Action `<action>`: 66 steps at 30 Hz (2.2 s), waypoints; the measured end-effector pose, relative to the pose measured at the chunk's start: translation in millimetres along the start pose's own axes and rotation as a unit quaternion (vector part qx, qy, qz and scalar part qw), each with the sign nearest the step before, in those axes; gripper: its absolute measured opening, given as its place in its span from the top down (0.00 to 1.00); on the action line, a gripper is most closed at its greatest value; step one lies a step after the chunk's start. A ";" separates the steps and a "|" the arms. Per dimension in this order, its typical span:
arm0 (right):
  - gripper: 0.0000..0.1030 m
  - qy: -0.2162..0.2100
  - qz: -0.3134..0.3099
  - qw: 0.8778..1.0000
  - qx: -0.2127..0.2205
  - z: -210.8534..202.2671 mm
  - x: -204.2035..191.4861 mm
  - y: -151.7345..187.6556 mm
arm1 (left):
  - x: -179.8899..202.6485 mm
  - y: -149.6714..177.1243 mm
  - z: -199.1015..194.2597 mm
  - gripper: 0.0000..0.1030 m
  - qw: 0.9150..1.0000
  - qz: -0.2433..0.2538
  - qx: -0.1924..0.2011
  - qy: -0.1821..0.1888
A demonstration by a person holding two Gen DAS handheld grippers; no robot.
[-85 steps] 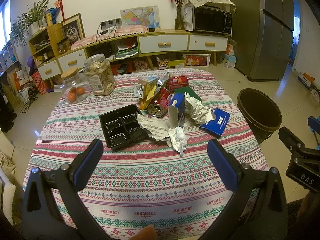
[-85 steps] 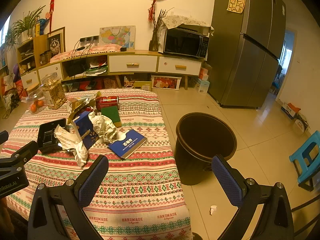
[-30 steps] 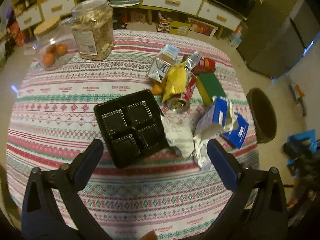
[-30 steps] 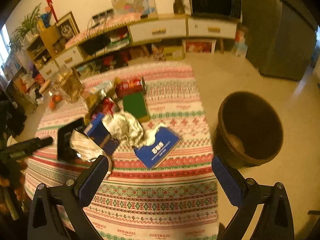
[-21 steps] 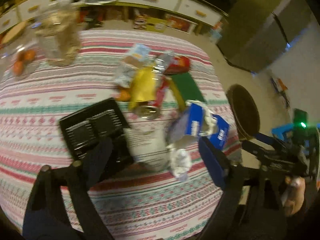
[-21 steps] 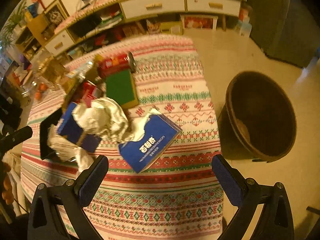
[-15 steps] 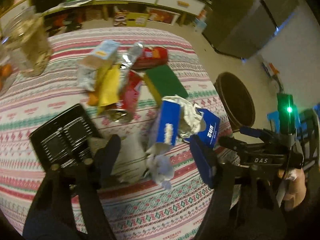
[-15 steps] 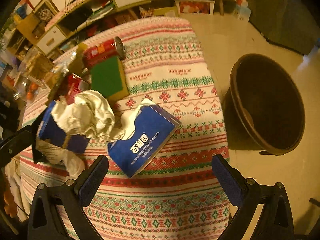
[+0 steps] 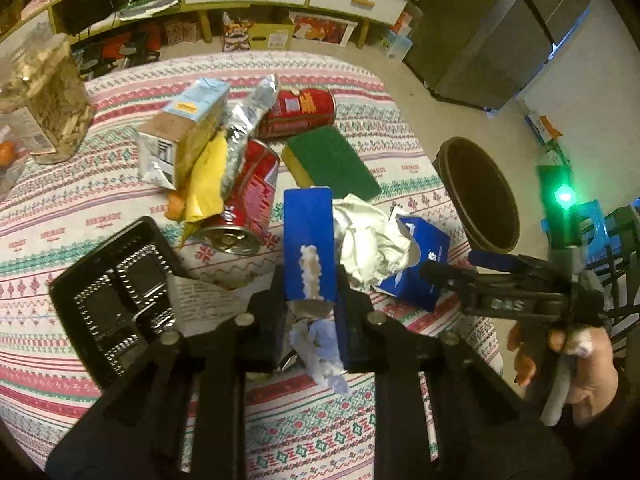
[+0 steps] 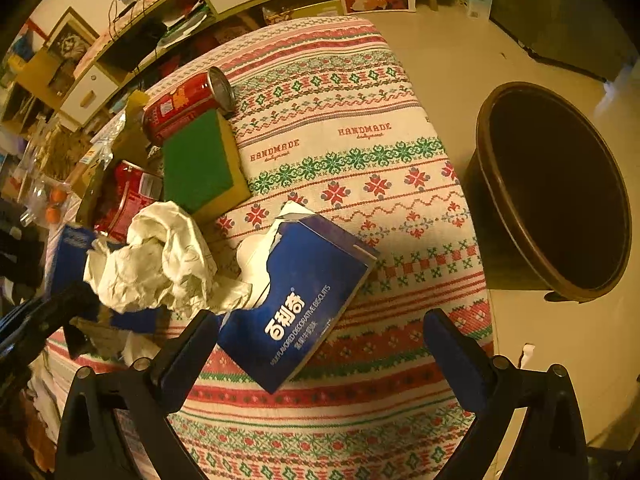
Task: Collect trash
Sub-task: 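Move the right tool to the blue biscuit box and close on it, then lift the blue biscuit box with the right tool toward the brown bin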
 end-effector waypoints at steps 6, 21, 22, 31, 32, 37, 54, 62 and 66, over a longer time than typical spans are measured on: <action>0.23 0.004 0.017 1.000 -0.012 14.0 -6.7 3.4 | -15.9 0.0 -23.9 0.78 1.000 -0.006 0.027 -0.013; 0.77 -0.028 -0.003 0.999 0.019 -13.5 -9.7 5.6 | -30.6 5.3 -47.2 0.78 0.997 -0.034 0.057 -0.024; 0.80 -0.031 -0.002 0.999 0.020 -15.0 -8.4 6.2 | -29.2 4.8 -49.3 0.78 0.997 -0.036 0.060 -0.022; 0.86 -0.045 -0.012 0.998 0.046 -37.7 5.6 6.5 | -7.3 1.1 -65.0 0.78 0.996 -0.026 0.088 -0.013; 0.86 -0.048 -0.013 0.998 0.045 -38.1 5.9 7.8 | -5.4 1.4 -65.1 0.78 0.996 -0.024 0.089 -0.013; 0.88 -0.059 -0.011 0.997 0.042 -41.1 9.8 14.7 | 2.2 0.1 -61.2 0.78 0.996 -0.024 0.089 -0.007; 0.91 -0.049 0.029 0.995 0.080 -69.3 61.8 5.6 | 77.4 2.3 -21.4 0.78 0.998 0.030 0.042 0.032; 0.92 -0.070 0.088 0.990 0.087 -76.6 114.8 -7.5 | 151.5 -25.7 20.0 0.78 0.995 0.086 0.025 0.051; 0.64 -0.085 0.094 0.991 0.051 -65.3 119.1 2.4 | 162.0 -25.5 22.0 0.78 0.993 0.102 0.025 0.052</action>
Point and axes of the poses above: each gripper's, at about its wrist camera, not at the fingertips, and z roughly the way its jaws point, x to its right, y to its underside, the point moved 7 cm from there along z, roughly the way its jaws point, and after that the axes turned 5 degrees about x, right-handed, at the moved point
